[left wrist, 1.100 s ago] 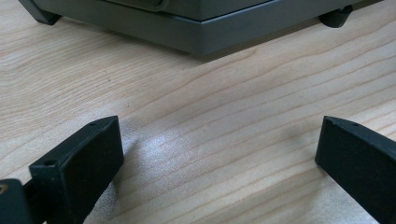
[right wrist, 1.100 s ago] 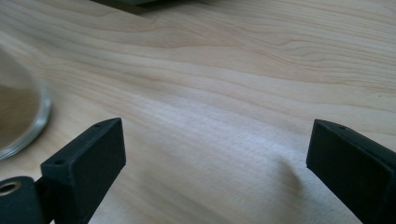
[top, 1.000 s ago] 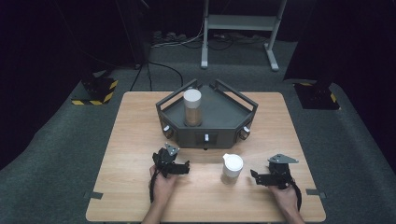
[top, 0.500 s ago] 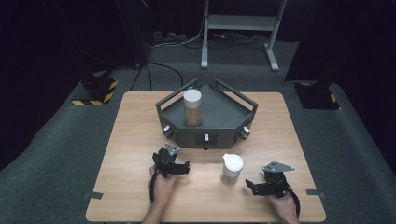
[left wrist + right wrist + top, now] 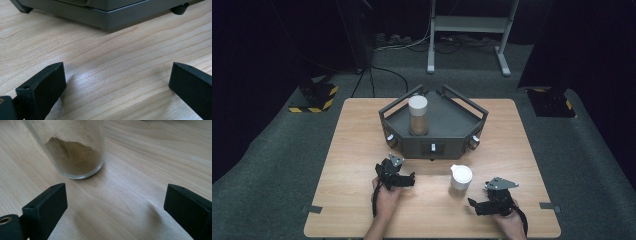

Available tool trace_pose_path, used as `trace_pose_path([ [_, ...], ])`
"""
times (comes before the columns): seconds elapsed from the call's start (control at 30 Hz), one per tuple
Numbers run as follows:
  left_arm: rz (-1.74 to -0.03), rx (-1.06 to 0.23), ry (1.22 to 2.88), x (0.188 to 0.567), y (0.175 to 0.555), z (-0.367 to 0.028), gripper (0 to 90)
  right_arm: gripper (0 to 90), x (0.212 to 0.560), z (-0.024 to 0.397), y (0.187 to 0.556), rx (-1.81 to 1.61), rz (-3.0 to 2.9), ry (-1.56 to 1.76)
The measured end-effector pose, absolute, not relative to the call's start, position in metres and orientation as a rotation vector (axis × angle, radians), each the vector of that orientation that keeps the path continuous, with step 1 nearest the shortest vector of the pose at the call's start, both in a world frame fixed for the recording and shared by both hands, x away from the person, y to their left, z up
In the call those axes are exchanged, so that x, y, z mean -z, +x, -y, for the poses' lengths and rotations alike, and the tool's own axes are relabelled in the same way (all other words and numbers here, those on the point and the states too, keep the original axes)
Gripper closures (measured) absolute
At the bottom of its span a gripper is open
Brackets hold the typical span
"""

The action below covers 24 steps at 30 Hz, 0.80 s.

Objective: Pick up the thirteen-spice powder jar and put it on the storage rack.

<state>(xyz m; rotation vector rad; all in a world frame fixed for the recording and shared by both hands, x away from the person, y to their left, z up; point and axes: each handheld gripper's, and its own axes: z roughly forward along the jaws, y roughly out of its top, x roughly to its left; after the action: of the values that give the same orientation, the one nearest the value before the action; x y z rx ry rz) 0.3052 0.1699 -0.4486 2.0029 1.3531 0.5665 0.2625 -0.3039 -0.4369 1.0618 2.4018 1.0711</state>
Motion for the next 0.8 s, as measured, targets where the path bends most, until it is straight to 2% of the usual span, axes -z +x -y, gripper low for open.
trace_pose_path([
  [0.8,-1.352,-0.567,2.003,0.449,0.305,-0.170,1.3,7.0,0.438,0.279,0.269,-1.144,-2.436,1.000],
])
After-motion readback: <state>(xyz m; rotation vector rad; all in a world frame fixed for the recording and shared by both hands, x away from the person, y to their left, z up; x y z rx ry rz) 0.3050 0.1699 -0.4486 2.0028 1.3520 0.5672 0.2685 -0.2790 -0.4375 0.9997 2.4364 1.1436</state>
